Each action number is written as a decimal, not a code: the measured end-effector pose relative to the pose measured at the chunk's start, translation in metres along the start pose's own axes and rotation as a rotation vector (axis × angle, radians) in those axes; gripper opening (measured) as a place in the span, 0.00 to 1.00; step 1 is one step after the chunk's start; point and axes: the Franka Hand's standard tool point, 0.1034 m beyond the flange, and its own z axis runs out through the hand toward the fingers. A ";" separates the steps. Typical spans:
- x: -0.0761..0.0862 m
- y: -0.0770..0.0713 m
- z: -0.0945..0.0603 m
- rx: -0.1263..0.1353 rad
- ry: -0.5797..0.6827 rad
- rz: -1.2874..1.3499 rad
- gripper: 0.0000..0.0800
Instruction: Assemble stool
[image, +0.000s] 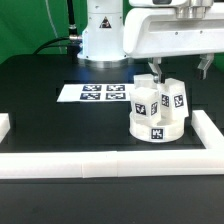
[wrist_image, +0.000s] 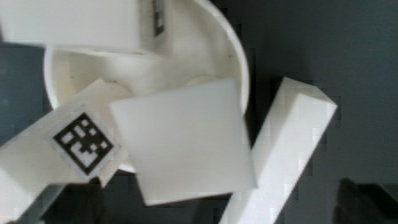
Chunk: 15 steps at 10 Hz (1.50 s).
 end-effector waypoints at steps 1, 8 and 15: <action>-0.001 0.003 0.004 -0.003 -0.002 -0.011 0.81; -0.002 0.010 0.006 -0.008 0.003 0.038 0.42; -0.002 0.010 0.005 0.028 0.009 0.572 0.42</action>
Offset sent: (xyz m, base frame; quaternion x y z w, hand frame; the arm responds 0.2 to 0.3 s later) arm 0.0051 -0.0002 0.0008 0.0099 0.0002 -0.0056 0.9999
